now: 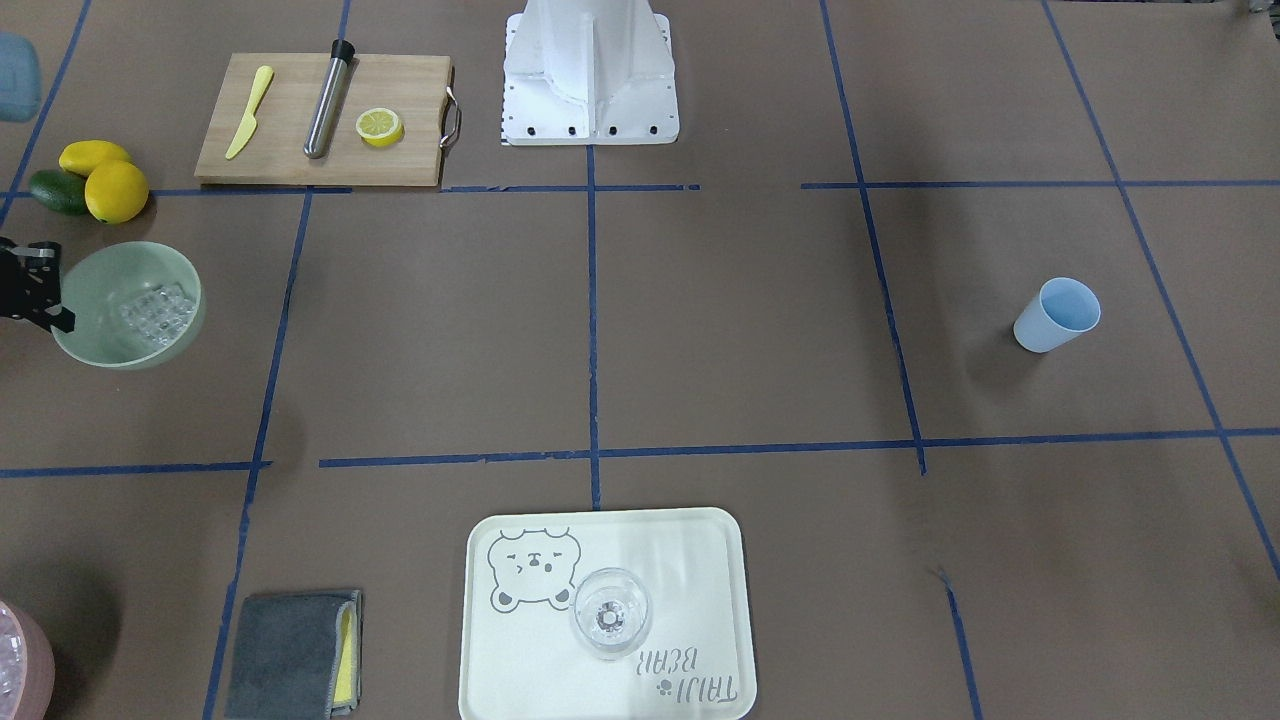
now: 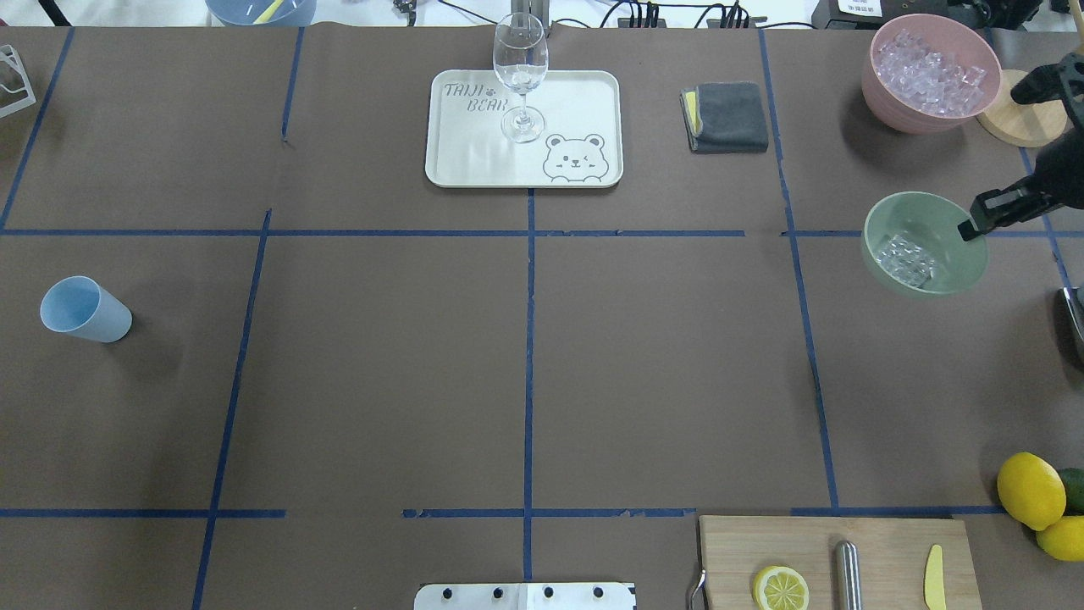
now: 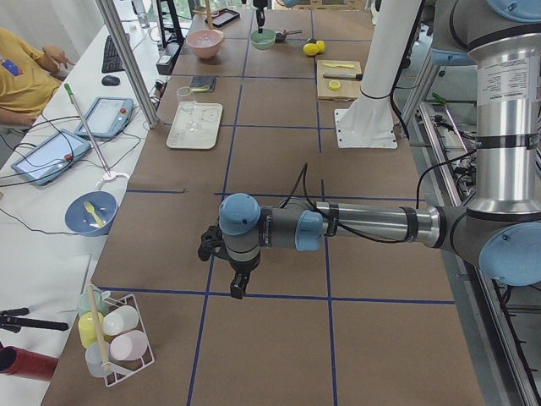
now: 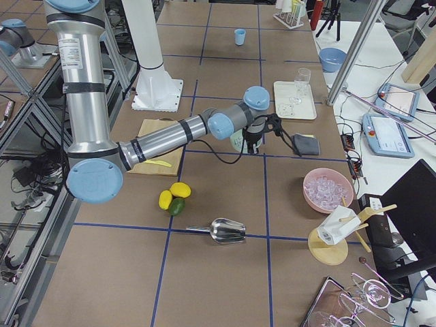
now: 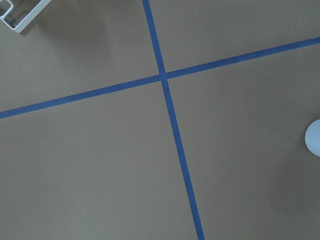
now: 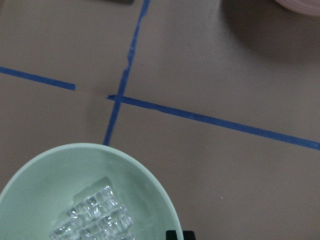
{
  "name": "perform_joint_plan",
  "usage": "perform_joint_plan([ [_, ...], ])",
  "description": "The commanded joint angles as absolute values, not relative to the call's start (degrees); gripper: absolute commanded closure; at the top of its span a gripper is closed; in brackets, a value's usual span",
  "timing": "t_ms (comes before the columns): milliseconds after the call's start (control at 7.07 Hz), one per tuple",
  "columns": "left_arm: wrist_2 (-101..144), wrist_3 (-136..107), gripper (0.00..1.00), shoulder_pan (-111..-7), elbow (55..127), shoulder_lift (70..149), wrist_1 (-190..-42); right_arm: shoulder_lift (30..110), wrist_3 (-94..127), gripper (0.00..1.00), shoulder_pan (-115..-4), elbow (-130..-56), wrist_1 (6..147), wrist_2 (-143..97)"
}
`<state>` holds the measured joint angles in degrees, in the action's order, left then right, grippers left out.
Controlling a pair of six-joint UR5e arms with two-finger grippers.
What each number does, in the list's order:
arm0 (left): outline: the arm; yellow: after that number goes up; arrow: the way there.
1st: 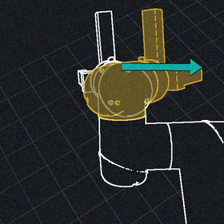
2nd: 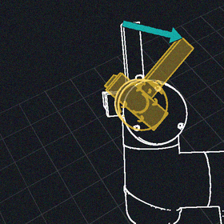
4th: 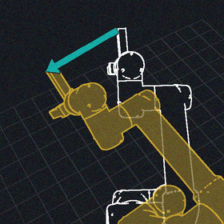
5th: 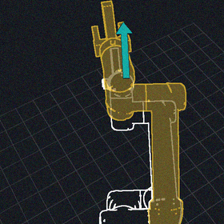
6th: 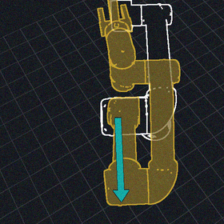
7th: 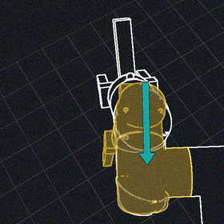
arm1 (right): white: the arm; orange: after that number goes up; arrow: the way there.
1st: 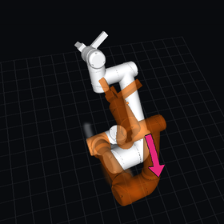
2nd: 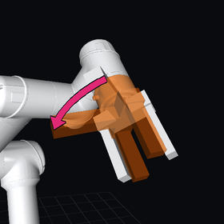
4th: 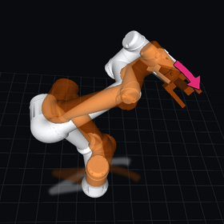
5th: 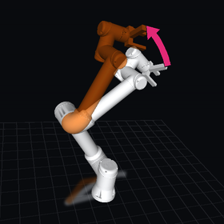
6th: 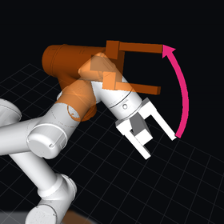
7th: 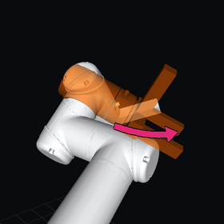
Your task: Pour ice into bowl
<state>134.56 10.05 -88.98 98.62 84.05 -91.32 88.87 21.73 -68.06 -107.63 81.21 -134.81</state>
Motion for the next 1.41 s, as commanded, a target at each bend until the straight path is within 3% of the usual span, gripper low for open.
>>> perform_joint_plan([
  [0,134.65,10.28,0.0,-89.03,98.79,84.2,-91.32,95.35,23.45,1.0,-68.82,-105.83,73.25,-135.09],
  [707,134.65,10.28,0.0,-89.03,99.05,84.2,-91.49,95.19,39.95,1.0,-60.14,-94.14,48.72,-130.71],
  [1131,134.74,10.28,0.0,-89.03,98.88,84.2,-91.58,95.27,41.57,1.0,-57.05,-93.87,47.46,-129.47],
  [1272,134.74,10.28,0.0,-89.12,98.88,84.2,-91.58,95.19,41.57,0.93,-56.69,-93.08,47.46,-129.03],
])
